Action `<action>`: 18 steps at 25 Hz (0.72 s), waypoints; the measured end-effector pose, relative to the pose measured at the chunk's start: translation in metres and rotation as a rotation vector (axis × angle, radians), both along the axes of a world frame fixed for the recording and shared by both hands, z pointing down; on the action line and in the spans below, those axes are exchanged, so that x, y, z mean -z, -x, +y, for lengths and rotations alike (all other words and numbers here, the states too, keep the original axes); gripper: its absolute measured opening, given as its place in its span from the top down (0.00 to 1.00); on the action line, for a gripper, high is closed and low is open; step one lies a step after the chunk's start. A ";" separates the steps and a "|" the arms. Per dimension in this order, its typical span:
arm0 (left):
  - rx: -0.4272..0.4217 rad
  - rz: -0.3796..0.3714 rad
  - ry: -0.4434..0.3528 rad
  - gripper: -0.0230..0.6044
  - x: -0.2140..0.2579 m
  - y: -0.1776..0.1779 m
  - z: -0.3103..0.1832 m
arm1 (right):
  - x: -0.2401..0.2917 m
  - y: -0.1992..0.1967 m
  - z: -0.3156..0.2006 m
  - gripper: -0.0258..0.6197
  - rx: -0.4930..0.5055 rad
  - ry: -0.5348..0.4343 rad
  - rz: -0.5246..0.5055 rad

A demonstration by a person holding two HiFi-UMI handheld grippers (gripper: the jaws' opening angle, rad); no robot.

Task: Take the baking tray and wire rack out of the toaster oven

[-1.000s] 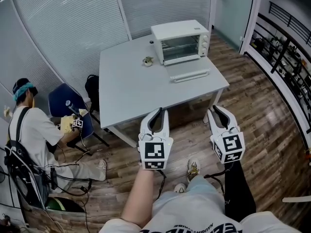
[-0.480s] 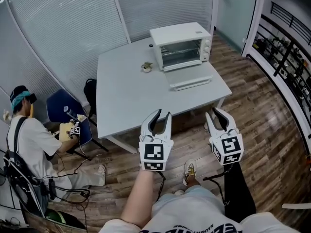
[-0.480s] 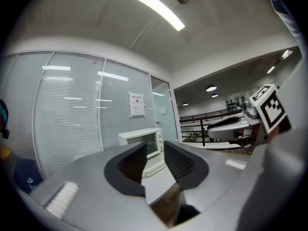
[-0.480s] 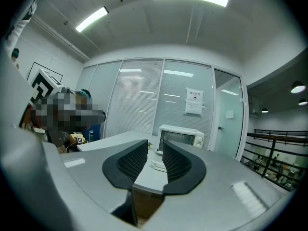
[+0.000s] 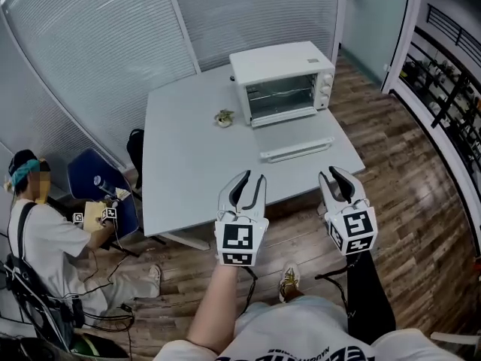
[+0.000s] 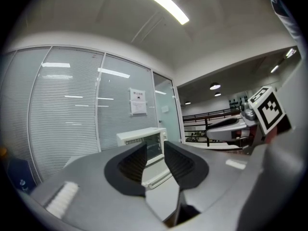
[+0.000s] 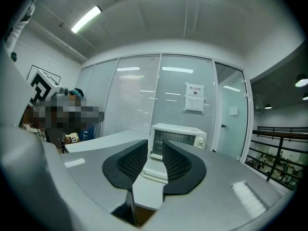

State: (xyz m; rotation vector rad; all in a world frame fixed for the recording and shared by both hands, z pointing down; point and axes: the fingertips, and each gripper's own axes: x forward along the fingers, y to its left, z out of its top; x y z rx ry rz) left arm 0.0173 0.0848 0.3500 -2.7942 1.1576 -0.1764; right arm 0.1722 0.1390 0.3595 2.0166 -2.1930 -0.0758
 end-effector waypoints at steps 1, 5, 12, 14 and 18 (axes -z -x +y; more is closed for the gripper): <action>0.002 0.000 0.000 0.75 0.000 -0.005 -0.010 | -0.001 -0.005 -0.011 0.84 0.005 0.002 -0.001; 0.019 0.004 0.002 0.75 0.000 -0.025 -0.046 | 0.000 -0.026 -0.052 0.84 0.027 0.006 -0.026; 0.047 0.001 0.008 0.75 -0.003 -0.054 -0.093 | -0.001 -0.054 -0.104 0.84 0.060 0.005 -0.025; 0.050 0.001 0.008 0.75 -0.004 -0.063 -0.101 | -0.003 -0.061 -0.114 0.84 0.069 0.006 -0.025; 0.049 0.000 0.001 0.75 -0.002 -0.078 -0.113 | -0.002 -0.071 -0.128 0.84 0.081 -0.001 -0.026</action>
